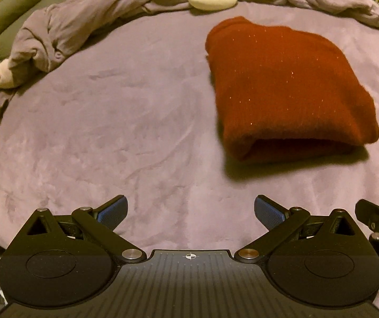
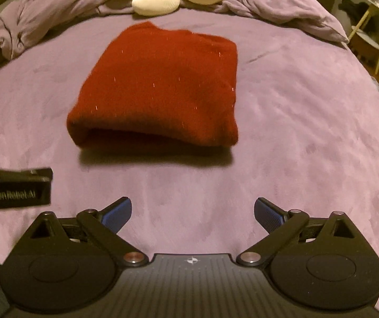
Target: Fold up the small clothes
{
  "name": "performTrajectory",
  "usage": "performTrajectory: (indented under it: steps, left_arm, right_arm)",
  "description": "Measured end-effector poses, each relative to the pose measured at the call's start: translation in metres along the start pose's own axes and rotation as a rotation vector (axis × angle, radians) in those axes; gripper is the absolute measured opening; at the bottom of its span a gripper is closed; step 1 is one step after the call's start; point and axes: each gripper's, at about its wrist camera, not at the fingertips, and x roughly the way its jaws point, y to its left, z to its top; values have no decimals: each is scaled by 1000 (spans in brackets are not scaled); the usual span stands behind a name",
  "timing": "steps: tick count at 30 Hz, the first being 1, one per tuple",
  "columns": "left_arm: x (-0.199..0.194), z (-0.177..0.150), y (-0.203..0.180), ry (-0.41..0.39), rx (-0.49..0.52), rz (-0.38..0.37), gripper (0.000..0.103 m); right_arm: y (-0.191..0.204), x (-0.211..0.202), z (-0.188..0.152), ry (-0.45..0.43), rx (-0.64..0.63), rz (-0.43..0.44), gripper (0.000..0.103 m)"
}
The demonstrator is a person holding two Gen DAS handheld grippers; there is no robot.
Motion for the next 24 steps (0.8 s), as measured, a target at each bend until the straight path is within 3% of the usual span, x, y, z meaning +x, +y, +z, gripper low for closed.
performTrajectory:
  steps: [24]
  left_arm:
    - [1,1,-1,35,-15,-68,103]
  right_arm:
    - [1,-4,14,4,-2,-15,99]
